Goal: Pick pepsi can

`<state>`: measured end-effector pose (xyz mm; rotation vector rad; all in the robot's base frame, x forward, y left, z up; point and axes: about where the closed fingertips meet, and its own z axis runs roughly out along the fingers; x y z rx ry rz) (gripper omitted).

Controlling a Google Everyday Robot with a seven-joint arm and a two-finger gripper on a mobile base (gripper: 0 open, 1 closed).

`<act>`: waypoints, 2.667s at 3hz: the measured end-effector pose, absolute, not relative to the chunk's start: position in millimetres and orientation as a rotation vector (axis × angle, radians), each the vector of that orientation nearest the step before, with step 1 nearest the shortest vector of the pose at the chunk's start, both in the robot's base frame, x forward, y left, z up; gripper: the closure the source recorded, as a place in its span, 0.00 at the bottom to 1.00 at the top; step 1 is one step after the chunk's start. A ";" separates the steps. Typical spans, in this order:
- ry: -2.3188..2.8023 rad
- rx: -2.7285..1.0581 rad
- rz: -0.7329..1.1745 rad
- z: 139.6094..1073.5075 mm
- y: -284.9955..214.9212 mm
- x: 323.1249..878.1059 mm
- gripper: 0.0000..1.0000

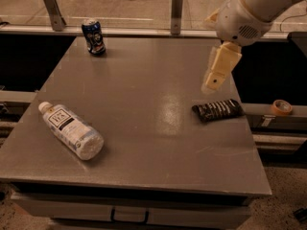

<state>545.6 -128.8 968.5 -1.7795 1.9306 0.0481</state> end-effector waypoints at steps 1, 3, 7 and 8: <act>1.754 -1.821 0.145 976.7 -53.9 572.8 0.00; 1.689 -1.716 0.228 963.8 -4.9 616.5 0.00; 1.667 -1.318 0.453 937.8 167.7 797.6 0.00; 1.722 -1.244 0.494 925.9 195.2 813.2 0.00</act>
Offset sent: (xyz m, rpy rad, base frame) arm 0.0227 0.0609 0.0065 0.0805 -0.0345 0.1037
